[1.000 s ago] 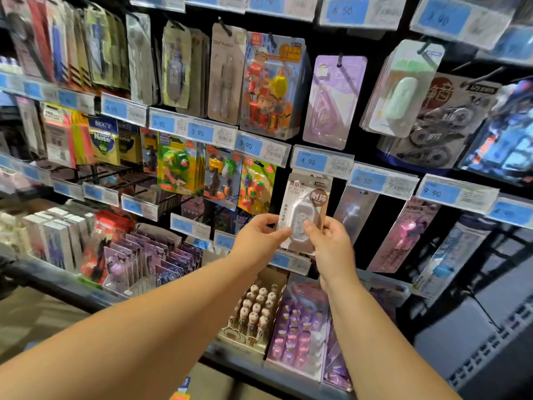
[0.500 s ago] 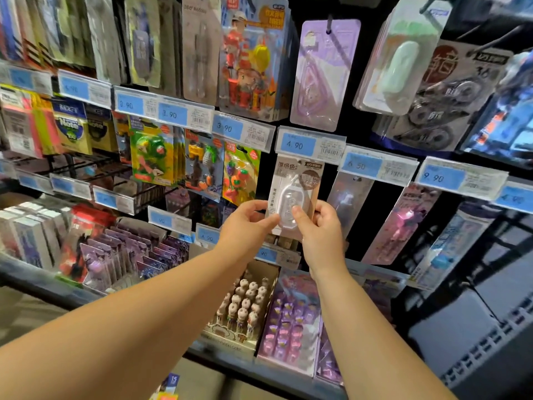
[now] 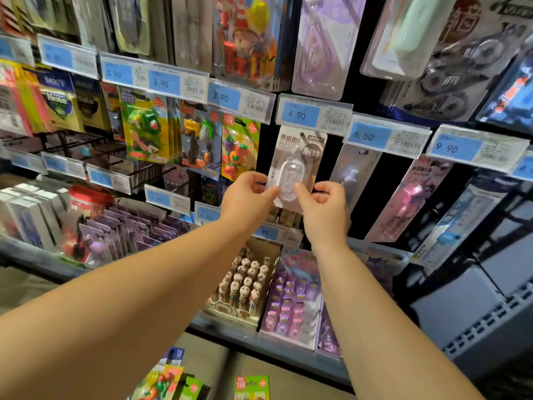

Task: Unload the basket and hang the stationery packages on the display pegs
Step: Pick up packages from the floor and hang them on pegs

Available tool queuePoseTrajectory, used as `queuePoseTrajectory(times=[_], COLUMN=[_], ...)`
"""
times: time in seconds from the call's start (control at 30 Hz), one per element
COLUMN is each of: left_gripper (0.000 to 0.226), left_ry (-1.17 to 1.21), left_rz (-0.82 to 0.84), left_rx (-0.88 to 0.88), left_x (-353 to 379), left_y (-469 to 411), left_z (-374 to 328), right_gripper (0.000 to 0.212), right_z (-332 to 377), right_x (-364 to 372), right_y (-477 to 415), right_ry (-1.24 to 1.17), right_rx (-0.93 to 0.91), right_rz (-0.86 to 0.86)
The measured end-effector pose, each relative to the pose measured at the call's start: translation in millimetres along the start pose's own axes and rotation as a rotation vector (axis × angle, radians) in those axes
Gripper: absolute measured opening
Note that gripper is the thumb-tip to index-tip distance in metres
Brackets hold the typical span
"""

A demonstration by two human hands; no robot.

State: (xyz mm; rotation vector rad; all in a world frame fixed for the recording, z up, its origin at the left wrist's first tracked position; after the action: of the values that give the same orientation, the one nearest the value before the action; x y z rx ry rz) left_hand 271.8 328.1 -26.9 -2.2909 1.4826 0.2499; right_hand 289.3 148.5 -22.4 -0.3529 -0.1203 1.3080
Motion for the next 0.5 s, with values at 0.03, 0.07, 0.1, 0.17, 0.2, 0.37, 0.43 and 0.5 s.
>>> queuePoseTrajectory(times=[0.03,0.07,0.1,0.17,0.2,0.37,0.43,0.5], left_gripper=[0.035,0.034,0.033,0.032,0.031,0.024,0.024,0.022], left_ry=[-0.020,-0.044,-0.062,-0.076,-0.076,-0.059,-0.100,-0.199], left_rz=[-0.014,-0.030,-0.047,-0.086,-0.108,-0.087,0.003,0.150], left_rx=[0.006,0.014,0.021,0.046,0.066,0.183,0.140,0.051], left_x=[0,1,0,-3,-5,-5,3,16], left_y=[0,-1,0,3,7,71,107,150], left_z=[1,1,2,4,5,55,108,173], right_gripper=[0.031,0.029,0.028,0.026,0.025,0.021,0.024,0.023], right_z=[0,1,1,2,3,-34,-79,-134], right_x=[-2,-3,-4,-6,-6,16,28,34], right_y=[2,4,8,17,23,78,111,148], right_ry=[0.049,0.102,0.151,0.223,0.247,0.223,0.209,0.261], right_rx=[-0.019,-0.048,-0.079,-0.133,-0.163,-0.154,-0.053,0.083], right_rz=[0.004,0.015,0.031,0.063,0.081,0.258,0.363,0.479])
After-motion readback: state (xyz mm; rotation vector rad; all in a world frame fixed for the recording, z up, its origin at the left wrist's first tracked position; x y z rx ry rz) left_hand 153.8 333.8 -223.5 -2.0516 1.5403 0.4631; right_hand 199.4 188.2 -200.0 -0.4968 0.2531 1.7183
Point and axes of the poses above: each hand's wrist, its own y-axis away from the middle knuckle, its own x-axis out of the palm, z = x × y, the point moved 9 cm from there along -y, towards the middle knuckle, and after that the axes turned 5 degrees about -y, right-handed, at the moved point
